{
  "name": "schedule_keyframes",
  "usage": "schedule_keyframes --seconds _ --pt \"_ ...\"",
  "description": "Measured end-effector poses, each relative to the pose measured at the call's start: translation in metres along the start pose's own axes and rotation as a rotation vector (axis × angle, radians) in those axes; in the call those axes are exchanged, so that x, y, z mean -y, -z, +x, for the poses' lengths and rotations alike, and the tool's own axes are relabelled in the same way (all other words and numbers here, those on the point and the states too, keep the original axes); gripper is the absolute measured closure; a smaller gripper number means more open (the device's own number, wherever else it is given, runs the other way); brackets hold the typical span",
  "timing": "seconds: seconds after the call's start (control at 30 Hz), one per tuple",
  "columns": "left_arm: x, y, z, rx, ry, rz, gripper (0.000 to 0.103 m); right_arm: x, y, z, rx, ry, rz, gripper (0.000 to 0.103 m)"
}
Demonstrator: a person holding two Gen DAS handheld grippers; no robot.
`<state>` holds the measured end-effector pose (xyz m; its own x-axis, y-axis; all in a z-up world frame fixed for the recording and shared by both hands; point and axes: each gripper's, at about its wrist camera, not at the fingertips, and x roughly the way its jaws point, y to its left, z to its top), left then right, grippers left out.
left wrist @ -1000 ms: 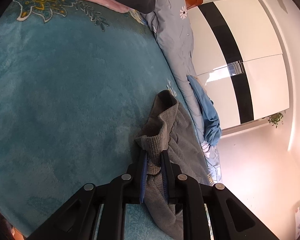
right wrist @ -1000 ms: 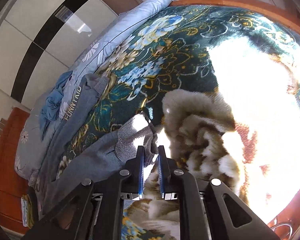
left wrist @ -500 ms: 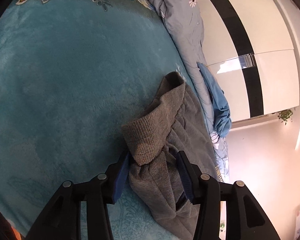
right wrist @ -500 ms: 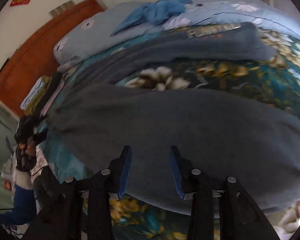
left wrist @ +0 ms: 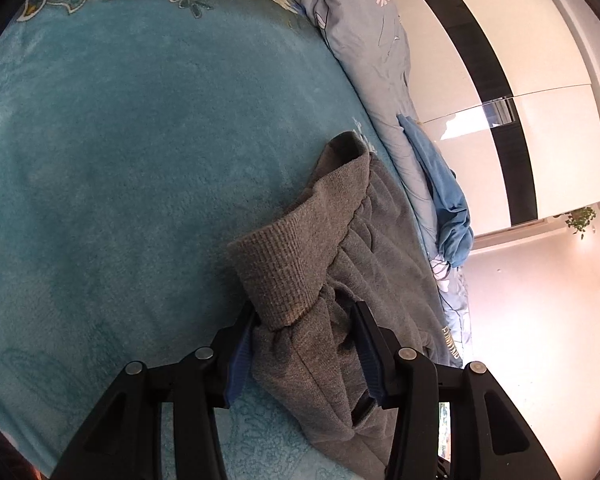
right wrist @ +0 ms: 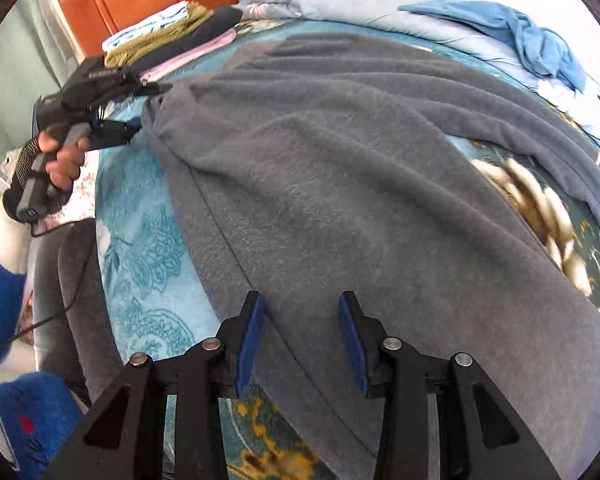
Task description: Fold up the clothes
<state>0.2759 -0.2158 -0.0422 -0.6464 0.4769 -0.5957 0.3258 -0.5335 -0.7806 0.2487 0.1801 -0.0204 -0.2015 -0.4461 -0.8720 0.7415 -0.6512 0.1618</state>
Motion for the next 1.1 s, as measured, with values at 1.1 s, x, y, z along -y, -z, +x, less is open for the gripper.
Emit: schedule_keyframes --seconds 1.1 --pt "-0.008 -0.001 -0.010 0.121 0.067 -0.069 0.082 0.025 0.018 -0.078 0.156 -0.049 0.151 0.083"
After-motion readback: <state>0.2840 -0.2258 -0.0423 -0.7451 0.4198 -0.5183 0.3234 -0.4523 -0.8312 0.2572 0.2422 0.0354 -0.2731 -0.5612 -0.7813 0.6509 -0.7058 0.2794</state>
